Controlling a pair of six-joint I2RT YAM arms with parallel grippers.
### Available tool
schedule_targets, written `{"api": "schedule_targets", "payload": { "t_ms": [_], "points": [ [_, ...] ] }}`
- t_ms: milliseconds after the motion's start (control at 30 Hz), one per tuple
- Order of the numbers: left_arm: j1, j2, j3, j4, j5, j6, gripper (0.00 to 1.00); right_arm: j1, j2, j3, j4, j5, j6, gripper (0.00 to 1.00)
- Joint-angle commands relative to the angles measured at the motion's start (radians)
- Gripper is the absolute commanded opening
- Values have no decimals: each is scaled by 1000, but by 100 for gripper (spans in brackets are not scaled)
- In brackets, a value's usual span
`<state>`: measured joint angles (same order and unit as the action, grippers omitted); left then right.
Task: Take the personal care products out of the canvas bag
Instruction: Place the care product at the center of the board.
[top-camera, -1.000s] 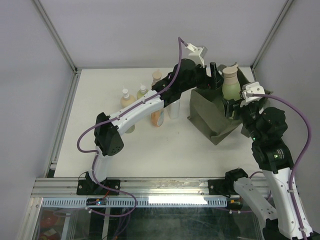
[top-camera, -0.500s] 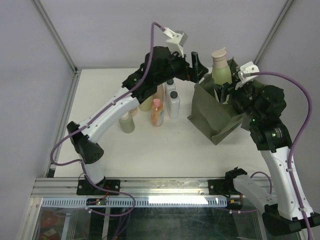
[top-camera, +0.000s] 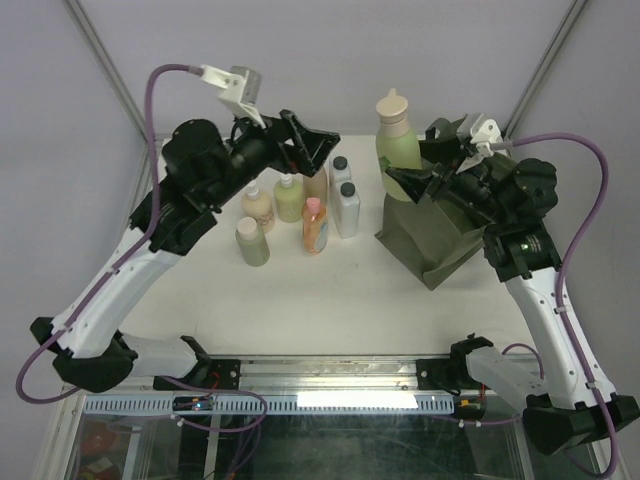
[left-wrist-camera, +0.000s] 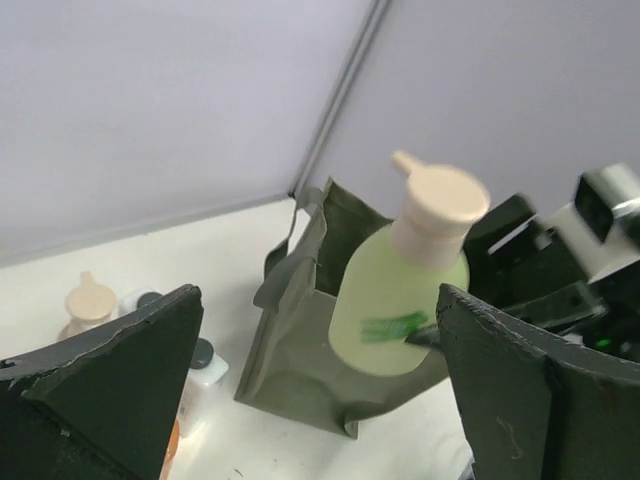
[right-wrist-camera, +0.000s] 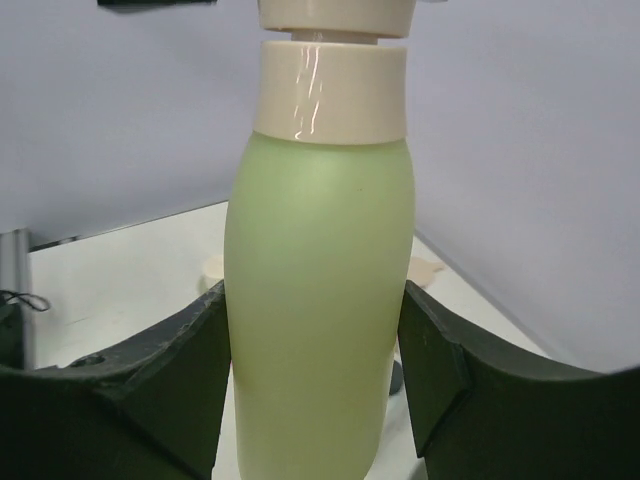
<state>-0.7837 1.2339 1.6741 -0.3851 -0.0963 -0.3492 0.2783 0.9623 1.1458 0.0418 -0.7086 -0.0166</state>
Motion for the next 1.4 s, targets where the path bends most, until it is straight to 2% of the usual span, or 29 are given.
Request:
{"api": "schedule_targets", "payload": {
  "t_ms": [0,100,267,433,667,800,1033,1100,1200,1300,1367],
  "points": [
    [6,-71,-11,-39,-126,14,99,96,16,-23,380,-145,112,0],
    [6,-94,1,-69,-175,20,99,226,32,-90,413,-125,92,0],
    [7,-100,49,-129,-223,41,99,442,82,-203,515,2,29,0],
    [7,-116,79,-189,-249,32,99,563,181,-325,718,92,-11,0],
    [7,-150,53,-343,-264,-80,99,605,355,-451,1047,161,-38,0],
    [7,-165,23,-475,-254,-195,98,614,463,-470,1182,137,-45,0],
    [7,-154,-73,-809,-248,-420,97,634,651,-469,1381,142,-48,0],
    [7,-125,-78,-914,-245,-489,99,634,690,-465,1411,150,-45,0],
    [6,-105,-70,-988,-251,-586,99,634,708,-465,1417,149,-56,0],
    [6,-115,-106,-985,-232,-655,99,633,715,-473,1403,144,-70,0],
    [7,-119,-137,-944,-203,-643,99,633,714,-478,1403,140,-65,0]
  ]
}}
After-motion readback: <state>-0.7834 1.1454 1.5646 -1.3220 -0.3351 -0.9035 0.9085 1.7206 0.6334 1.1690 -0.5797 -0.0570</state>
